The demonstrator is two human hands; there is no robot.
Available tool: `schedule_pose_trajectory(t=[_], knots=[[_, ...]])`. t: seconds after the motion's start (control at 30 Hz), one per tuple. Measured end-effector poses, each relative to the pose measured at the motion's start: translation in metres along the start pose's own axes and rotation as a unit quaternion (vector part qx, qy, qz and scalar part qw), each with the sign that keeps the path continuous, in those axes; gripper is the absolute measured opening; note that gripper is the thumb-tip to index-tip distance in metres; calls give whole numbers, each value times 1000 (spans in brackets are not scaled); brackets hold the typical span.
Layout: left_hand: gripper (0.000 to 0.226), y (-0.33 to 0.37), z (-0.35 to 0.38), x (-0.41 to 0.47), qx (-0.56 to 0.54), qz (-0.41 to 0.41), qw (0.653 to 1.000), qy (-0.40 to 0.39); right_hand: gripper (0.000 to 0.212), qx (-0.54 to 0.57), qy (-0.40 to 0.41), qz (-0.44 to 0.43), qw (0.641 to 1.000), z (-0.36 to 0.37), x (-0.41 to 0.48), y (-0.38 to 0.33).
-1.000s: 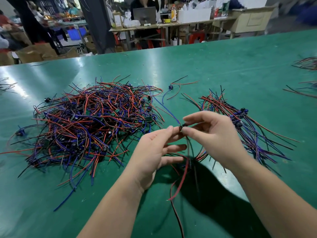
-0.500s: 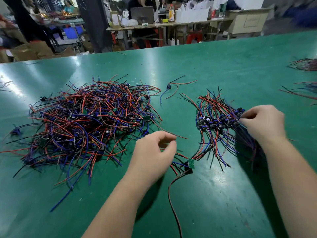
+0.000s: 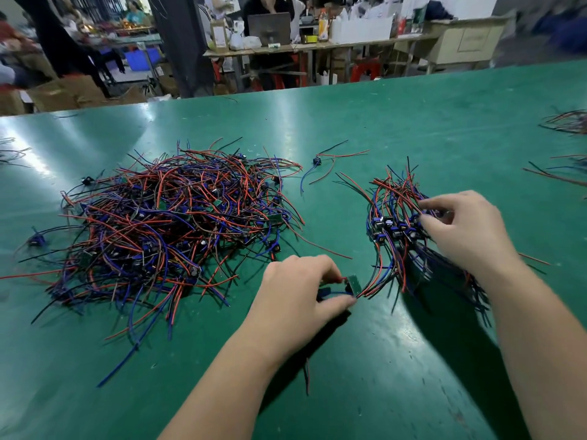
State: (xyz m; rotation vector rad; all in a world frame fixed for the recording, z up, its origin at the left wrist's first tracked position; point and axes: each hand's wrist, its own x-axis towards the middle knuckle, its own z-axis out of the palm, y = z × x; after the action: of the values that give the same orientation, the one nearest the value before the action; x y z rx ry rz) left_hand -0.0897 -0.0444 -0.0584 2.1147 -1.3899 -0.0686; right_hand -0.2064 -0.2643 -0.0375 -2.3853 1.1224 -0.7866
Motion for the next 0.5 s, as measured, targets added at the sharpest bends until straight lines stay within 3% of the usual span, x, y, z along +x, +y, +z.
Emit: schedule_pose_trajectory(t=[0.07,0.13,0.23,0.33,0.4,0.5], knots=[[21,2,-3,1,-113,-20,992,51,12,178,-81,-2,981,2,-11,-22],[23,4,-5,2,-197,-44,974,102,18,295,-170,26,940,8,-23,-38],[24,3,-8,5,-257,-80,947,175,35,350,-247,32,903,13,-35,-51],[14,2,-12,8,-348,-92,916,174,39,368,-322,-26,872,14,-45,-61],[11,5,-13,9,-393,-72,904,151,27,379,-329,-56,863,18,-52,-67],[2,9,-12,9,-416,-66,897,133,3,452,-298,-17,841,24,-54,-71]])
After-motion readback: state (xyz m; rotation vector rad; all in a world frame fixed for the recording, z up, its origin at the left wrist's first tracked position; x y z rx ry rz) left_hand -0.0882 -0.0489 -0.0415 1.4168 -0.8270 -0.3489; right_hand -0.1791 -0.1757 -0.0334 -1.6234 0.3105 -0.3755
